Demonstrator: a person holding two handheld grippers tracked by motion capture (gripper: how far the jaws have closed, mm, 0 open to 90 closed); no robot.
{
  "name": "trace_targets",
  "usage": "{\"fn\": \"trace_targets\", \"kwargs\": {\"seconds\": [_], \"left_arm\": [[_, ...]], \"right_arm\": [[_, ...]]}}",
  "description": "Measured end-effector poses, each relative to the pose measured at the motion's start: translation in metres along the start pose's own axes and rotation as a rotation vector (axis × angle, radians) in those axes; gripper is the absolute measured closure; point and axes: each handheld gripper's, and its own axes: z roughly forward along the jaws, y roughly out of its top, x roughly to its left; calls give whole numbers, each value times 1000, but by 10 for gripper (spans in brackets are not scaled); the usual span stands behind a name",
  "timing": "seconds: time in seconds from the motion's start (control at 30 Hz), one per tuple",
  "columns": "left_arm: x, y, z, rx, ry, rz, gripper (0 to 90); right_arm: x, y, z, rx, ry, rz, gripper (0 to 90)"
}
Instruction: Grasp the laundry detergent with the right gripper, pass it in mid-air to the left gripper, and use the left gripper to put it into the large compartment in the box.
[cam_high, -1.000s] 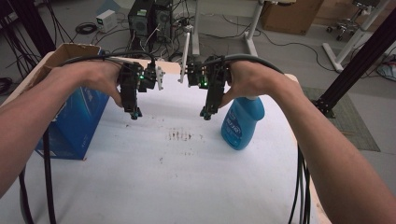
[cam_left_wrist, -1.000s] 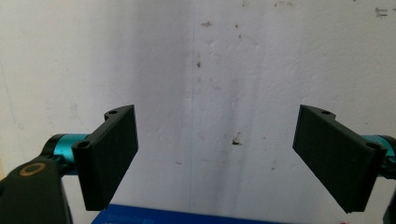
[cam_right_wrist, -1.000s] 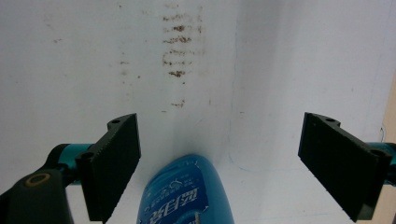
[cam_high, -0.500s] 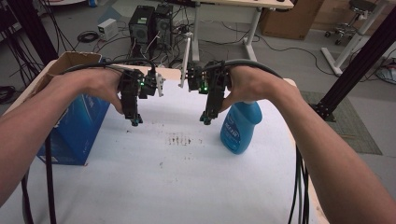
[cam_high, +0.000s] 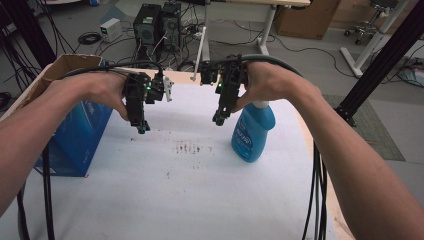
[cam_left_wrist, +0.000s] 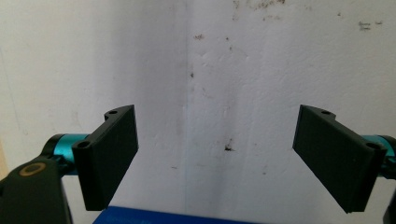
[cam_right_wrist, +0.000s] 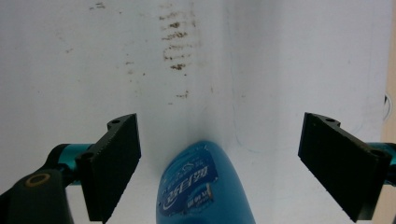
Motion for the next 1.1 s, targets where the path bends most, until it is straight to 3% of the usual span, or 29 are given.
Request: {"fn": "trace_targets", "kwargs": {"seconds": [0.27,0.3,0.47,0.5,0.53,0.6,0.63,0.77,0.8,0.83,1.1], "left_arm": [[-1,3,-2,-3,2,-7,141],[-1,3,-2,-3,2,-7,141],[-1,3,-5,-15,11,-3,141],[-1,3,-5,-15,11,-3,141],[-2,2,-6,-12,10,-7,141],[-2,2,-7,-8,11,-3,141],[-3,1,-7,-12,13,-9,141],[-3,0,-9,-12,12,-8,141],[-4,0,-10,-18,16,-9,141],[-4,0,-10,-21,18,-6,141],[-6,2,-13,-23,24,-2,141]], "right_arm": [[-11,-16,-18,7,-28,211,121],[-11,-16,-18,7,-28,211,121],[-16,-25,-27,21,-45,348,121],[-16,-25,-27,21,-45,348,121],[-18,-30,-32,20,-41,412,122],[-18,-32,-33,13,-34,432,121],[-19,-36,-38,6,-35,486,121],[-18,-41,-43,4,-49,517,121],[-15,-48,-49,-12,-62,567,121],[-14,-50,-50,-21,-62,585,121],[-2,-66,-54,-71,-76,646,121]]}}
